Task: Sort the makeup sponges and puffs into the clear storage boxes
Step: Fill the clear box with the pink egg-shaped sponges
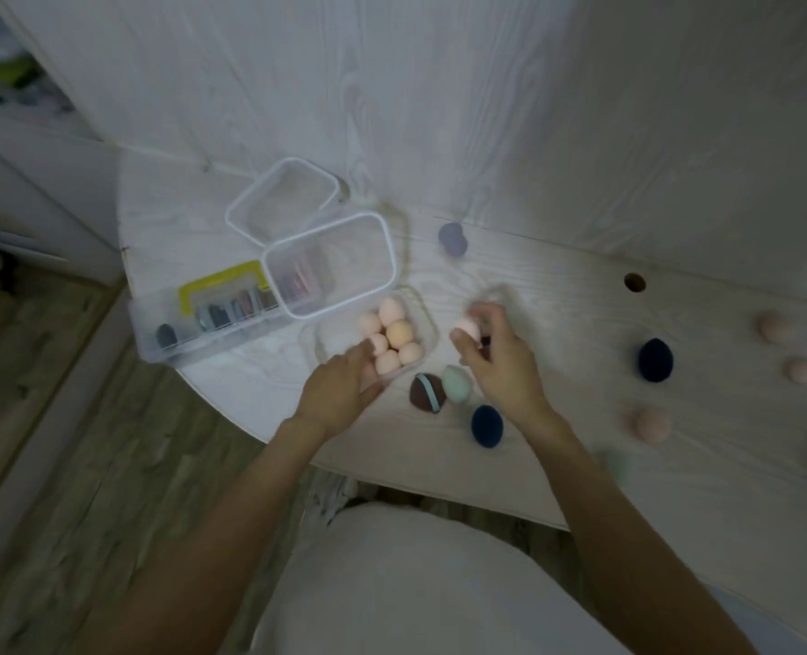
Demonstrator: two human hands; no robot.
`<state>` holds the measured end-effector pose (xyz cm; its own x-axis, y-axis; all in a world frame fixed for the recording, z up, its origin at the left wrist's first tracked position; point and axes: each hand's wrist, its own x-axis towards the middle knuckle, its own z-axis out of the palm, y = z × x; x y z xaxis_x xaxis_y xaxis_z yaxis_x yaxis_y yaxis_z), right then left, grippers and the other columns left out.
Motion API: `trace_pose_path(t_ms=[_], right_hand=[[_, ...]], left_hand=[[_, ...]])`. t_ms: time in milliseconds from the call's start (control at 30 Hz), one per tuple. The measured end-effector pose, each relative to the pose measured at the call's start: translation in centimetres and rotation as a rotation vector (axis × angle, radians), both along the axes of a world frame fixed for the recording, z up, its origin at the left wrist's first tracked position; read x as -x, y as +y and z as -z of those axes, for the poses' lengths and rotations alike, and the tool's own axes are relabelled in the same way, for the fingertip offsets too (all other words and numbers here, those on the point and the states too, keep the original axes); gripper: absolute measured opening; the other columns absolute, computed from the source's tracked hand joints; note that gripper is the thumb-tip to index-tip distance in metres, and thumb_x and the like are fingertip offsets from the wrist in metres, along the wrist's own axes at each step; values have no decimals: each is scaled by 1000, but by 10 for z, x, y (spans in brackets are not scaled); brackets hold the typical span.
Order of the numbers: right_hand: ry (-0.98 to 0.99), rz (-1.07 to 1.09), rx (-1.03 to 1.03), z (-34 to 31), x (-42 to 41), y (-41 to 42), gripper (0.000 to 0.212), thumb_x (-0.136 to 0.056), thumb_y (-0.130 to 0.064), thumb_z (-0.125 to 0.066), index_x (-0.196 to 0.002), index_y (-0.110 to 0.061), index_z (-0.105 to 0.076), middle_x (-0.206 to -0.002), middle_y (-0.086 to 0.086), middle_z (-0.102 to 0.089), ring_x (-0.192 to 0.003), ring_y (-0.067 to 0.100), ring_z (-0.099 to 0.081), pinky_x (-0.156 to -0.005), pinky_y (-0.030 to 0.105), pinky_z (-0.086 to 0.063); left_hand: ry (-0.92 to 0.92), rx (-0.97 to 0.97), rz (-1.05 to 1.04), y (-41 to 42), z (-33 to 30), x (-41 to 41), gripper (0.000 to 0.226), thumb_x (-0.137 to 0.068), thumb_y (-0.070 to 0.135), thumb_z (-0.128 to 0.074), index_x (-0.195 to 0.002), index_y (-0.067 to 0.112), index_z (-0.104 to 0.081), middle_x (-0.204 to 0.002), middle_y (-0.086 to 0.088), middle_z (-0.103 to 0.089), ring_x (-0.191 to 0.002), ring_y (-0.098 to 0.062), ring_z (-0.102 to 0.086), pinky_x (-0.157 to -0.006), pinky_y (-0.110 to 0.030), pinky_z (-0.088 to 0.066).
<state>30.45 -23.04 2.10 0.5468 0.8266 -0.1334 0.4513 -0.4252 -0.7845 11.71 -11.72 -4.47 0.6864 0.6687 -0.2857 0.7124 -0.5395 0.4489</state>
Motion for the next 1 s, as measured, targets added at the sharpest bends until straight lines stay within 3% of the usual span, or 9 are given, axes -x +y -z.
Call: trace_pose_path(t_ms=[133, 233, 367, 500, 633, 767, 867, 933, 1000], right_hand=[[30, -266, 42, 7, 38, 69, 24, -87, -37, -62, -109, -32, -55, -103, 1, -47, -91, 20, -56, -83, 41, -52], [26, -411, 75, 23, 50, 104, 34, -83, -19, -68, -116, -25, -62, -113, 2, -37, -100, 16, -48, -96, 31, -45], [-1, -645, 95, 41, 59, 117, 43, -91, -3, -50, -129, -23, -55, -122, 2, -37, -90, 12, -48, -84, 19, -43], [-143, -749, 108, 55, 53, 117, 43, -92, -1, -46, -130, -19, -53, -121, 2, -40, -95, 13, -47, -84, 21, -43], [-341, -871, 177, 55, 51, 119, 30, -89, -6, -49, -118, -10, -50, -119, 7, -51, -97, 22, -52, -81, 37, -47], [-493, -949, 285, 56, 50, 118, 24, -90, -15, -49, -110, -17, -62, -118, 5, -56, -109, 26, -50, -92, 48, -42], [-552, -1025, 216, 56, 46, 114, 23, -90, -15, -52, -109, -15, -63, -112, 7, -60, -103, 25, -50, -90, 41, -42], [-554, -989, 172, 54, 44, 113, 29, -89, -17, -53, -117, -12, -58, -108, 8, -63, -102, 25, -50, -92, 38, -39], [-579, -926, 186, 52, 43, 115, 32, -89, -20, -53, -120, -10, -54, -104, 9, -64, -101, 24, -49, -91, 36, -38]], left_hand=[[1, -71, 78, 0, 6, 4, 61, -91, 54, -30, -135, 14, -45, -145, -7, -42, -110, -31, -56, -86, -38, -48], [-45, -73, 67, -3, 6, 4, 49, -95, 43, -40, -133, 11, -47, -140, -10, -45, -110, -30, -55, -85, -39, -47], [-134, -80, -1, -6, 4, 6, 41, -94, 36, -49, -127, 11, -52, -128, -15, -48, -102, -29, -56, -72, -33, -46], [-106, -106, 16, -5, 5, 9, 43, -94, 37, -49, -127, 10, -50, -129, -10, -51, -107, -26, -55, -77, -32, -45], [-81, -182, 20, -5, 1, 20, 42, -92, 34, -53, -128, 12, -49, -132, -5, -53, -120, -23, -49, -84, -33, -46], [-22, -231, -32, -3, 2, 25, 49, -83, 39, -64, -123, 13, -54, -110, -6, -63, -101, -25, -58, -77, -36, -47], [43, -417, -64, 2, 8, 28, 57, -64, 53, -76, -101, 12, -63, -93, -3, -66, -94, -23, -62, -95, -40, -31], [54, -355, -49, 3, 11, 30, 65, -72, 57, -66, -117, 11, -56, -112, -3, -63, -113, -22, -55, -109, -47, -8], [80, -222, -8, 4, 15, 30, 66, -84, 58, -50, -134, 16, -41, -132, 2, -53, -130, -16, -40, -111, -49, 11]])
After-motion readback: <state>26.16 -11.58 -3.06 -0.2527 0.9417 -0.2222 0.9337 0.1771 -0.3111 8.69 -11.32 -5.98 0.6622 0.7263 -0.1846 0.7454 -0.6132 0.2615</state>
